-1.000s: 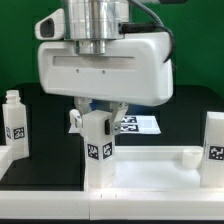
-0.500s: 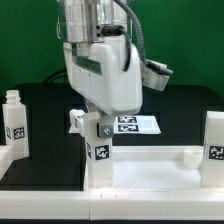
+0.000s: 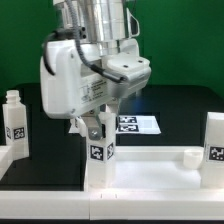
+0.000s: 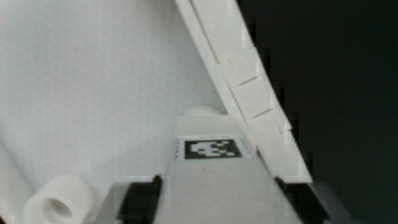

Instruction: Assemble desk

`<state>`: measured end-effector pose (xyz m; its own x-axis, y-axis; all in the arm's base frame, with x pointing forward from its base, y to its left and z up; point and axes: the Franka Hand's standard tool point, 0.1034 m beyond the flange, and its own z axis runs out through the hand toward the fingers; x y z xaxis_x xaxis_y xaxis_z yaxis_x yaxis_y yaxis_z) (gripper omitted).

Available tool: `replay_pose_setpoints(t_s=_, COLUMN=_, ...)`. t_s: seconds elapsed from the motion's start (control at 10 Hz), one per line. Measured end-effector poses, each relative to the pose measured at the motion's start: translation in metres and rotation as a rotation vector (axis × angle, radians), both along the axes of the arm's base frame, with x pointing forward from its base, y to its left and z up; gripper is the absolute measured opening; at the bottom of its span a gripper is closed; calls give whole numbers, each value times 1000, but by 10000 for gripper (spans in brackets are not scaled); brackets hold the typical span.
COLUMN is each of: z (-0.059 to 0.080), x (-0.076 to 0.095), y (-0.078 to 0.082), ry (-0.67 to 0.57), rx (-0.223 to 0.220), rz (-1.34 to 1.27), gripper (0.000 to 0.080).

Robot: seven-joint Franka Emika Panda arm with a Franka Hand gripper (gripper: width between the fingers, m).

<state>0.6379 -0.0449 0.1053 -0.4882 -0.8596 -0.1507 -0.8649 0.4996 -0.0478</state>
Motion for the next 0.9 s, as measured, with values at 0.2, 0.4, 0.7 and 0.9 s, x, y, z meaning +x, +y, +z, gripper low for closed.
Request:
replay_pose_setpoints(t_s=0.2, z=0, x=0, y=1, ry=5, rx=6, rz=-41, gripper=285)
replay_pose_setpoints(t_s=0.4, z=0, x=-1, y=2, ry=-12, rx=-18, rz=139, gripper=481)
replay_pose_setpoints(t_s=0.7, z=9, x=3, y=6, ry=-74, rx=-63, rz=558, gripper=647)
replay_pose_setpoints(t_s=0.9, z=8, x=2, y=6, ry=-86, rx=-80, rz=685, gripper=647)
